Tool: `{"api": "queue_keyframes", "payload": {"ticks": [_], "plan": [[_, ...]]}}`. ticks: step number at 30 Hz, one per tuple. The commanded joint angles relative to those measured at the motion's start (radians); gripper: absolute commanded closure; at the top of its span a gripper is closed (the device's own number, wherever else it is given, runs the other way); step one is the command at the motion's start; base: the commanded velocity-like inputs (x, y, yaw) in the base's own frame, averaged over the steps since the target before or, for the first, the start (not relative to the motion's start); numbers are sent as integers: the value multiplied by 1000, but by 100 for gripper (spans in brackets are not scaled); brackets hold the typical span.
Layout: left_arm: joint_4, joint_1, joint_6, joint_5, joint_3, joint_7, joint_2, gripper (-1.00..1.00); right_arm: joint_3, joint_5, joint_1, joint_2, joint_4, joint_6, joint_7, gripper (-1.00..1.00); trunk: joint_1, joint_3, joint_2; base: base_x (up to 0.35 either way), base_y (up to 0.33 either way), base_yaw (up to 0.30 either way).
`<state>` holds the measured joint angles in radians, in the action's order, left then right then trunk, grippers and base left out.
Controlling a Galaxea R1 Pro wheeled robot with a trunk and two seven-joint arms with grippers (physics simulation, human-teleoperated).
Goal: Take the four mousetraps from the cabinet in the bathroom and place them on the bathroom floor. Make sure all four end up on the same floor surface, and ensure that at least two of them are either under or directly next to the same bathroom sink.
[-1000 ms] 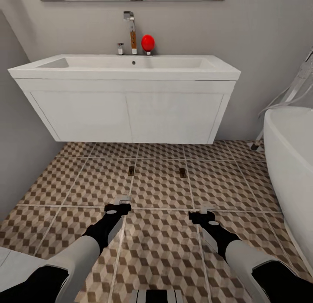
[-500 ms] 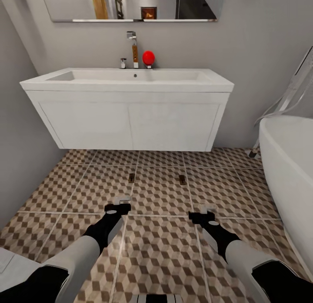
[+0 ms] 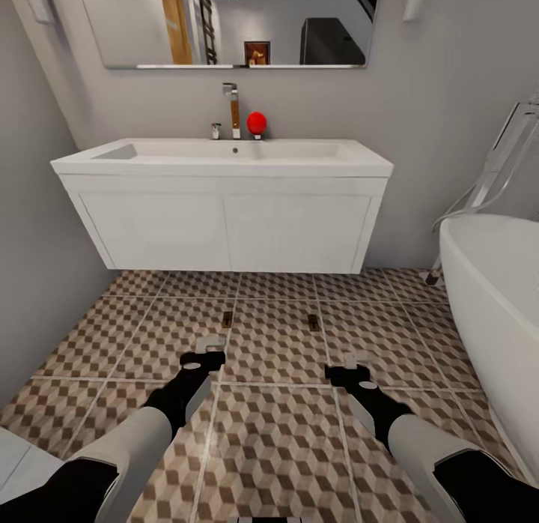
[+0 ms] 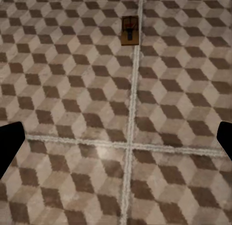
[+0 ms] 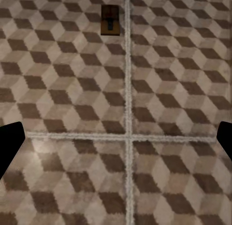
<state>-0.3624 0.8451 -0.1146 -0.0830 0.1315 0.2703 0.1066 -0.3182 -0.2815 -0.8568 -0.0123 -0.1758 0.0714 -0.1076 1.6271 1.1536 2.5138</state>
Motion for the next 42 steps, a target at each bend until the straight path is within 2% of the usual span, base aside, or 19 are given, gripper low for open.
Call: {"api": "queue_keyframes", "payload": {"ticks": [1,10,16,32,42], "plan": [[-2,0,-5,-9,8,7,-1,-100,-9,-10,-1,0,1,4,-4,-100,-1,-3,0,0,0,0],[-3,0,-4,-9,8,8,0,-100,-9,-10,-1,0,1,4,-4,-100,-5,-38,-2,0,0,0],[-2,0,-2,-9,9,9,0,-100,-9,-13,-1,0,14,0,-4,-100,-5,-38,-2,0,0,0],[10,-1,-4,-11,10,10,10,-100,-8,-17,-1,1,132,-6,-5,-100,-5,-38,-2,0,0,0],[25,-1,-4,-12,9,10,12,-100,-9,-17,-1,0,152,-2,-7,-100,-5,-38,-2,0,0,0]]}}
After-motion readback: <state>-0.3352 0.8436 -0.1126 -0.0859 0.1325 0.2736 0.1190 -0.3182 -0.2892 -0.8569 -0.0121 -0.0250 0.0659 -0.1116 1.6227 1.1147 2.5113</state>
